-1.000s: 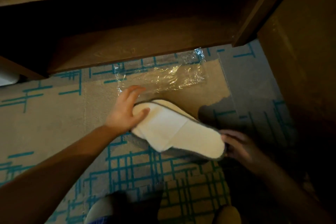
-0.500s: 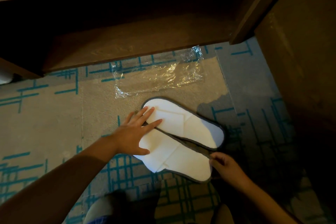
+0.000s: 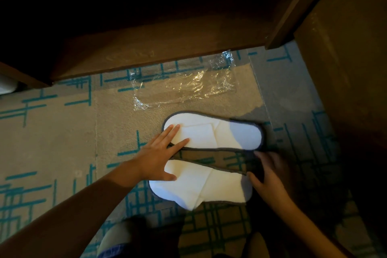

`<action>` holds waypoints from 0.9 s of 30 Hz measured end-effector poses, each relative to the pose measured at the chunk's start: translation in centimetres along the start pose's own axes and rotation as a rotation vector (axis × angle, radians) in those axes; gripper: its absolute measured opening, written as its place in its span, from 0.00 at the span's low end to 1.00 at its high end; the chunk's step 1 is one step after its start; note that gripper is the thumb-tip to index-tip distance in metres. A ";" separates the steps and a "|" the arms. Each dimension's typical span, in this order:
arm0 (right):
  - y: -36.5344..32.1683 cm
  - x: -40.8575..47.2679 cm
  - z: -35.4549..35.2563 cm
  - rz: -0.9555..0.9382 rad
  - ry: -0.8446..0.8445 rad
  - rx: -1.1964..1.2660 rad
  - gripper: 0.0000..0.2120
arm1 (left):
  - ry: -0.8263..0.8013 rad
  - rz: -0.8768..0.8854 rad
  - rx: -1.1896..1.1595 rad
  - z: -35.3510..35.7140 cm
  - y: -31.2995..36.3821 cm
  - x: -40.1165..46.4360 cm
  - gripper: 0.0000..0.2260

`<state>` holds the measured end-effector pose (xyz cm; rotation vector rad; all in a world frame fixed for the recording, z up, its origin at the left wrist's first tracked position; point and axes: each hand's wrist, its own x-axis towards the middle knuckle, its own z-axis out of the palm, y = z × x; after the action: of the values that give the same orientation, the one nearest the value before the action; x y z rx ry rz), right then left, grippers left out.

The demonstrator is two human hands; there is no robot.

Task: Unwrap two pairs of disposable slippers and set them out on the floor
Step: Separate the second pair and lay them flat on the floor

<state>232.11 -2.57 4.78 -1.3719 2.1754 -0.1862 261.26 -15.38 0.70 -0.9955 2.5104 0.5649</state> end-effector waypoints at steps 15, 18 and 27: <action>-0.6 3.1 3.2 -0.543 -0.426 -0.477 0.52 | 0.012 -0.117 -0.021 -0.7 5.0 2.0 0.44; 0.1 3.6 2.1 -0.505 -0.382 -0.474 0.46 | 0.012 -0.116 -0.029 -1.1 6.1 3.1 0.43; 1.8 4.7 -0.5 -0.482 -0.292 -0.519 0.38 | 0.024 -0.108 0.002 -2.6 6.9 4.9 0.39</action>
<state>228.91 -5.90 2.73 -2.0513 1.6792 0.4085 252.52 -14.78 2.06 -1.1354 2.4593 0.5213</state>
